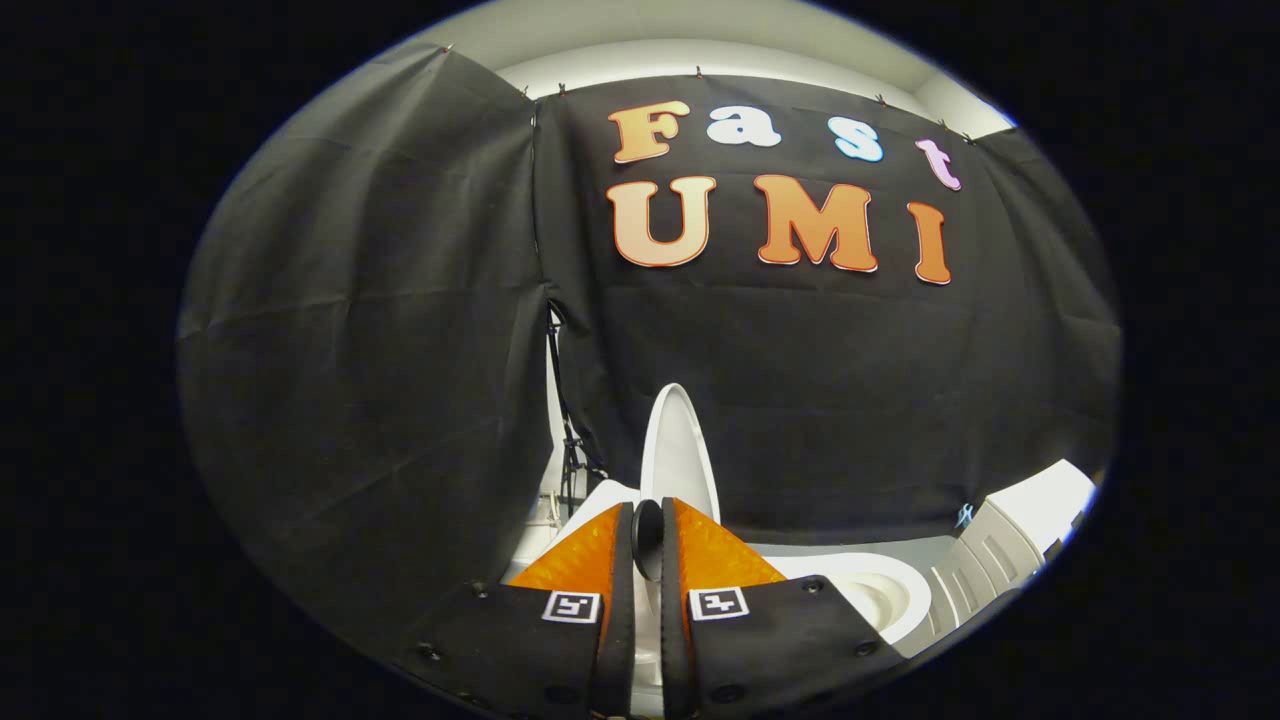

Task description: Open the toilet lid.

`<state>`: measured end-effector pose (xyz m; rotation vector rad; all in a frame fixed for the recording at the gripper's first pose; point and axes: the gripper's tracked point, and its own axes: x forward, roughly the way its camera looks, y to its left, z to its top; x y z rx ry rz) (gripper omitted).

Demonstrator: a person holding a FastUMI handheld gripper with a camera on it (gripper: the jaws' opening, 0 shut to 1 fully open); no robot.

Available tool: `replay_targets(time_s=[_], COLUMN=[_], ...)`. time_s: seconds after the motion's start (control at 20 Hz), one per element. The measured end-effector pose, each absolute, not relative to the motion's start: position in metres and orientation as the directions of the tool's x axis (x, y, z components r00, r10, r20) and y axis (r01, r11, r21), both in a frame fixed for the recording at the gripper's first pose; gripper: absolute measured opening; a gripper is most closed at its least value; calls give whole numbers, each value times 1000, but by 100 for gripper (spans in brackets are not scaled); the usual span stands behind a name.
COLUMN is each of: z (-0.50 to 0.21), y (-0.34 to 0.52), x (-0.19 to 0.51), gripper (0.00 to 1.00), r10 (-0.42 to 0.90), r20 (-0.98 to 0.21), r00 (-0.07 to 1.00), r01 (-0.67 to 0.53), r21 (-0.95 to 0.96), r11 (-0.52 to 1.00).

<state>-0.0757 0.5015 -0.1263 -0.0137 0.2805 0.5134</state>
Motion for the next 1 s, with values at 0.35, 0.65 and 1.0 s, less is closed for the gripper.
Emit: replay_targets(time_s=[0.35, 0.65, 1.0], z=[-100, -70, -60], y=[480, 439, 374], x=[-77, -64, -43], gripper=[43, 74, 96], r10=[492, 451, 384], r20=[-213, -145, -138], r00=[844, 881, 913], r01=[-491, -443, -362], r21=[64, 84, 160], r11=[869, 893, 918])
